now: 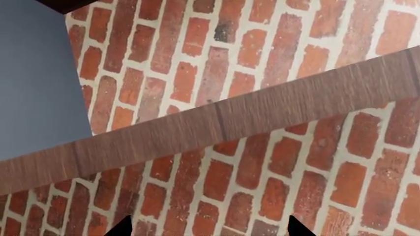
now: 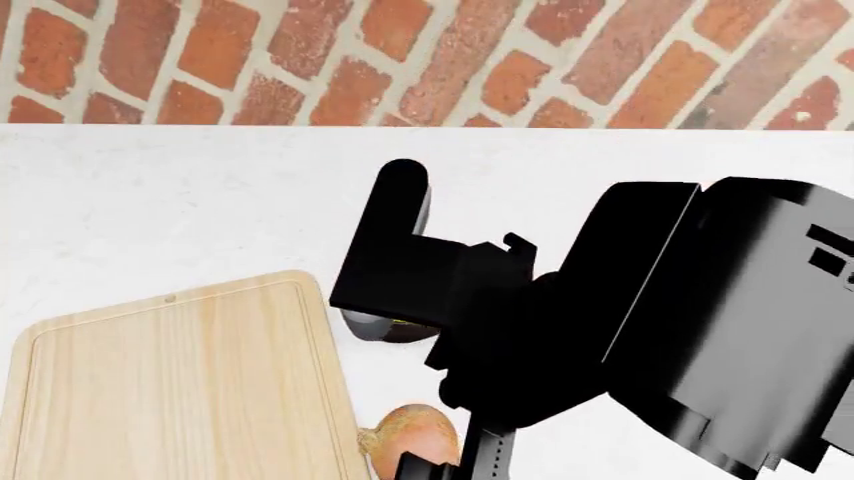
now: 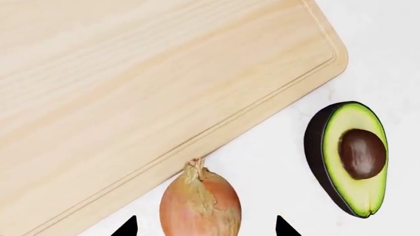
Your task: Place the avocado, onion, tomato and bell pepper on the cutting board.
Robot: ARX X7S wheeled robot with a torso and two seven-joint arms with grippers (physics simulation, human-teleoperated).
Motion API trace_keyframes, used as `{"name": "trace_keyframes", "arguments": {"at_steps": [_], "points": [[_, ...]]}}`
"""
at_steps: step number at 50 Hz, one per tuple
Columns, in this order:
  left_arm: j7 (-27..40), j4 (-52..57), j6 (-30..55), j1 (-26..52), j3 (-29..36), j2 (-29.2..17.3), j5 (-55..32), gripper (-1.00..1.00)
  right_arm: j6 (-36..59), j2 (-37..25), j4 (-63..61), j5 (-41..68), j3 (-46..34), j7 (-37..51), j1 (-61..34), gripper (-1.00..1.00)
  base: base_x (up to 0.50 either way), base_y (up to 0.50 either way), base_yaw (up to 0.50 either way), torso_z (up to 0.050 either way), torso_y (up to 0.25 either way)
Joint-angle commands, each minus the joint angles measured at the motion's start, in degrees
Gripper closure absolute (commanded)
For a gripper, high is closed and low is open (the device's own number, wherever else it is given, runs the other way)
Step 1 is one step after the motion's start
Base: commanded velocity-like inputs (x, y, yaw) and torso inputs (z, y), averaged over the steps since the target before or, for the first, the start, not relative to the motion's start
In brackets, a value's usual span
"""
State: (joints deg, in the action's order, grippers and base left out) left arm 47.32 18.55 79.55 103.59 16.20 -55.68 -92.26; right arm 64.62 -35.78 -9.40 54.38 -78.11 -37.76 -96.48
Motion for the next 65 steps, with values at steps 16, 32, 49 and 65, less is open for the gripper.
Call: {"name": "trace_keyframes", "arguments": {"at_steps": [16,32,49,65], "points": [[-0.9,1.2,-2.0,-2.0,-0.6,0.1,0.8,-1.0,-2.2,1.3,0.7,-3.4,-0.3,0.5,4.8,-1.0,0.0,0.0,0.0,0.0,0.0],[-0.6,1.4,-2.2,-1.8,0.0,-0.4,0.2,-1.0,-2.7,0.6,0.2,-3.5,-1.0,1.4,6.5,-1.0,0.0,0.0,0.0,0.0,0.0],[-0.3,1.6,-2.6,-1.8,0.3,-1.3,-0.3,-1.0,-3.3,0.3,1.0,-4.3,-2.0,1.6,7.6,-1.0,0.0,0.0,0.0,0.0,0.0],[-0.3,1.8,-3.1,-1.9,0.7,-1.8,-0.5,-1.0,-4.4,0.5,2.9,-5.9,-3.0,1.1,7.9,1.0,0.0,0.0,0.0,0.0,0.0]]}}
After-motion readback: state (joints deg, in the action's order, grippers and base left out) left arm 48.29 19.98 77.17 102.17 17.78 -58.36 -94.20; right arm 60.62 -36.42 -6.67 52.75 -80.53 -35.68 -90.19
